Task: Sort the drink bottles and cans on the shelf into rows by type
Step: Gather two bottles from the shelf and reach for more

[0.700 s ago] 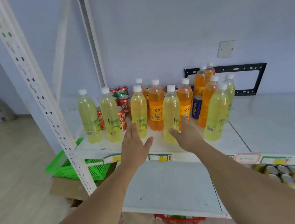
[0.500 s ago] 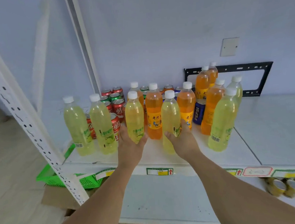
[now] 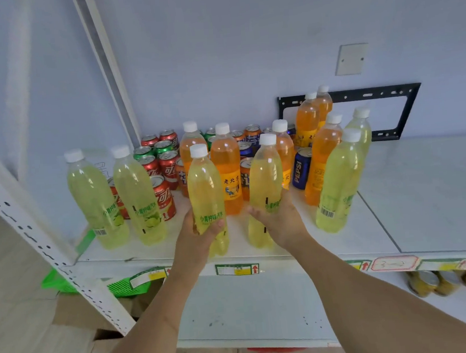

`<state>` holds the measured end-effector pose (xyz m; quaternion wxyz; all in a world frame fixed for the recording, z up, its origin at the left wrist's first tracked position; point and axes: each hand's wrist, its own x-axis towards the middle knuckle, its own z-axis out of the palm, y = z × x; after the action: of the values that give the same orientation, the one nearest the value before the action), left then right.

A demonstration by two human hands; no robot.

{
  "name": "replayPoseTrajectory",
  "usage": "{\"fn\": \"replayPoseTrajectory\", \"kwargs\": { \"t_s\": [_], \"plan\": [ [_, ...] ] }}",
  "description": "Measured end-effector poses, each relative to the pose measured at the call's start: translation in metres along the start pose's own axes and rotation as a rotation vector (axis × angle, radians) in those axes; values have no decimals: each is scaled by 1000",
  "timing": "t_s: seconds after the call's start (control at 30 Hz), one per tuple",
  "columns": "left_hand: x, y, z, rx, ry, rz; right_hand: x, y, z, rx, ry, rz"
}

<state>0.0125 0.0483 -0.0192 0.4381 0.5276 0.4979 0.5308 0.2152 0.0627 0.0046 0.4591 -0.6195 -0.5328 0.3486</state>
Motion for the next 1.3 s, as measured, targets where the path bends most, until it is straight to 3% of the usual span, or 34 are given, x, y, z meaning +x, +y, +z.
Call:
{"fn": "replayPoseTrajectory", "kwargs": {
  "t_s": [0.13, 0.37, 0.8, 1.1, 1.3],
  "plan": [
    [-55, 9, 18, -134, -49, -78, -36, 9, -25, 99, 83, -17],
    [-151, 15, 87, -329, -33, -413, -99, 32, -98, 86, 77, 84],
    [-207, 43, 234, -345, -465, -321, -157, 75, -270, 130, 355, 173],
    [-198, 57, 384, -375, -569, -300, -126, 115, -415, 68, 498, 110],
    [-185, 79, 520, -411, -530, -284, -74, 153, -536, 60, 445, 76]
  ]
}}
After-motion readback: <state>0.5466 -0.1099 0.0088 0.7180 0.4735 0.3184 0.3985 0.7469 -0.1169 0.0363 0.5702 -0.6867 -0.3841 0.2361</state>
